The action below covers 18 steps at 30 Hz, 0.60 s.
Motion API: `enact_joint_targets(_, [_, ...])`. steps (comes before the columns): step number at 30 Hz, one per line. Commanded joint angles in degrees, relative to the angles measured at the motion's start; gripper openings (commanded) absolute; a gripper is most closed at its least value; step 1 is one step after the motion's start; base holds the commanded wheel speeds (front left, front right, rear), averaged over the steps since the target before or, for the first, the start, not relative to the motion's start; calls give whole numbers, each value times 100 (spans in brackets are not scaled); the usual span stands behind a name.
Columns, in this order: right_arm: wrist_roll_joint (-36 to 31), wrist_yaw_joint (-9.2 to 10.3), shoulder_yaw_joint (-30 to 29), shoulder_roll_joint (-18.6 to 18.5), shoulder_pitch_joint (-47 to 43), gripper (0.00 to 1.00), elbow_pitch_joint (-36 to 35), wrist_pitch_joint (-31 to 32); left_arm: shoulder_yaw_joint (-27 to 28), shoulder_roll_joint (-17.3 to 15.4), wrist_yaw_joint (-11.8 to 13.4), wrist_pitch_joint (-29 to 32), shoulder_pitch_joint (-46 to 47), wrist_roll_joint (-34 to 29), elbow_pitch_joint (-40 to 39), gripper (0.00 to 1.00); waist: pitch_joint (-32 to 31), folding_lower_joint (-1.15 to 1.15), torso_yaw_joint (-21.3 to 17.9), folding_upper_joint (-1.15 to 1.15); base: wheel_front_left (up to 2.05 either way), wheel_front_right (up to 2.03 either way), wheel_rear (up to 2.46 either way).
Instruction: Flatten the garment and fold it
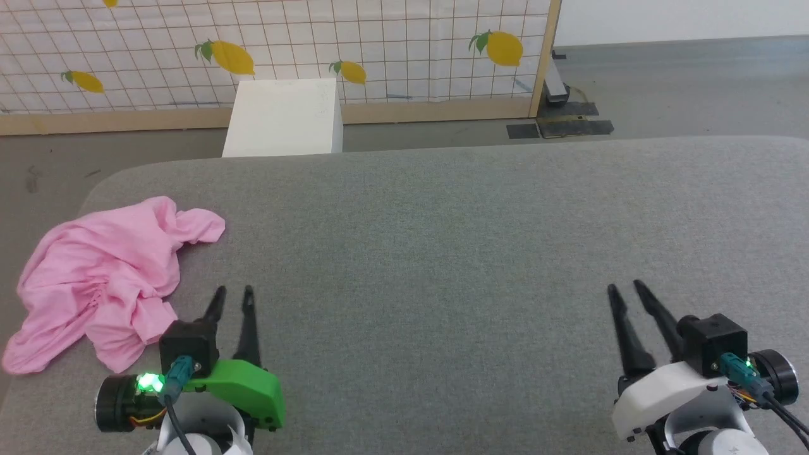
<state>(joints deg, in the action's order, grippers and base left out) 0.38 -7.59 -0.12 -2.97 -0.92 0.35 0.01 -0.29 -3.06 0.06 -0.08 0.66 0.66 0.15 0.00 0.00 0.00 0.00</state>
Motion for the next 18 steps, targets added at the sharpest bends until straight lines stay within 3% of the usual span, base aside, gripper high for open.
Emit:
enact_joint_targets(1, [1,0,1,0,0,100,0,-1,-3,0,1,-1,0,1,1,100,0,0,0,0,0,0,0])
enact_joint_targets(18, [2,1,-48,1,14,100,10,-137,-166,-13,157,-198,78,131,179,100,-1,0,325,0,0,0,0])
